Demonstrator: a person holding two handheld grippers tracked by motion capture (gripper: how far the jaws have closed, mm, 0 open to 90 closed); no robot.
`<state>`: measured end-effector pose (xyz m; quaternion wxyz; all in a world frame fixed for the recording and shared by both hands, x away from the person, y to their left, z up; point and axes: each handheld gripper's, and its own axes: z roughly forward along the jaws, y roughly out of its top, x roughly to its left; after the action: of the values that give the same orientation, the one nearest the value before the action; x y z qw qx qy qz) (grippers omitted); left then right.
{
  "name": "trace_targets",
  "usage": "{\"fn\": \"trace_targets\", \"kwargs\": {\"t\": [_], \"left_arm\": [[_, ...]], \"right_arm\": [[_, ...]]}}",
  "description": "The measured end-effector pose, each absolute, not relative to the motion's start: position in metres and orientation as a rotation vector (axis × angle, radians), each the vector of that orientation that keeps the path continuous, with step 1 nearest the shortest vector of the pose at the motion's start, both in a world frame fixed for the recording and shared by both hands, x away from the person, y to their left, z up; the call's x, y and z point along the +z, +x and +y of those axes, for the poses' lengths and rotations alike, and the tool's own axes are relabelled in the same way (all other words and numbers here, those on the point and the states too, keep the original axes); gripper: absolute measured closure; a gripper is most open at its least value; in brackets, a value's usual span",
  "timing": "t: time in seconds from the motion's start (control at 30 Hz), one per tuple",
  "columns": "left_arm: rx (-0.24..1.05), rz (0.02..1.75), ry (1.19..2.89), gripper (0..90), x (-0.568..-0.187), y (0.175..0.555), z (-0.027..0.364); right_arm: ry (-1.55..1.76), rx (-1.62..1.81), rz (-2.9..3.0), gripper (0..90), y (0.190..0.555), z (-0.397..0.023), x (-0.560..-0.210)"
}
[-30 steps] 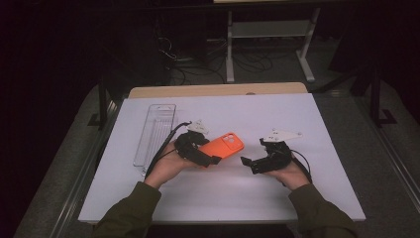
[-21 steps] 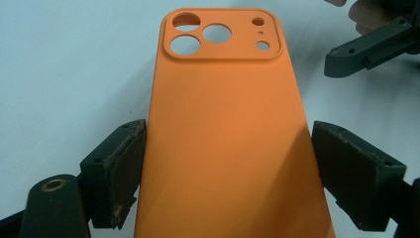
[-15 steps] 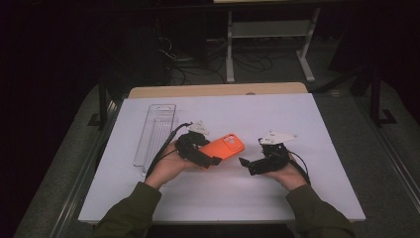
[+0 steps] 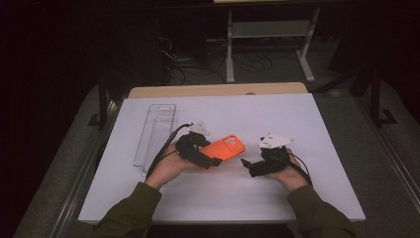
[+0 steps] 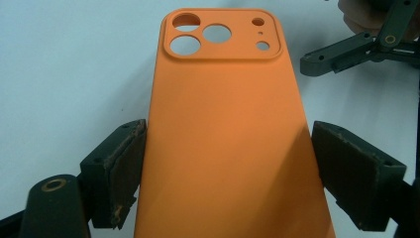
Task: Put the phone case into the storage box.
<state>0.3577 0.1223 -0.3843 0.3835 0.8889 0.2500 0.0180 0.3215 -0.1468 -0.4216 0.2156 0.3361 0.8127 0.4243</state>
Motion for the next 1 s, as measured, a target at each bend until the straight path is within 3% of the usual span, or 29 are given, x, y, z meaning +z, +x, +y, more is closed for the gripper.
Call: {"fn": "trace_targets", "kwargs": {"t": [1.0], "left_arm": [[0.039, 0.656, 2.261, 16.2, -0.3842, 0.3580, 0.1220]], "right_arm": [[0.685, 0.972, 2.191, 0.0, 0.3124, -0.1384, -0.4201]]}}
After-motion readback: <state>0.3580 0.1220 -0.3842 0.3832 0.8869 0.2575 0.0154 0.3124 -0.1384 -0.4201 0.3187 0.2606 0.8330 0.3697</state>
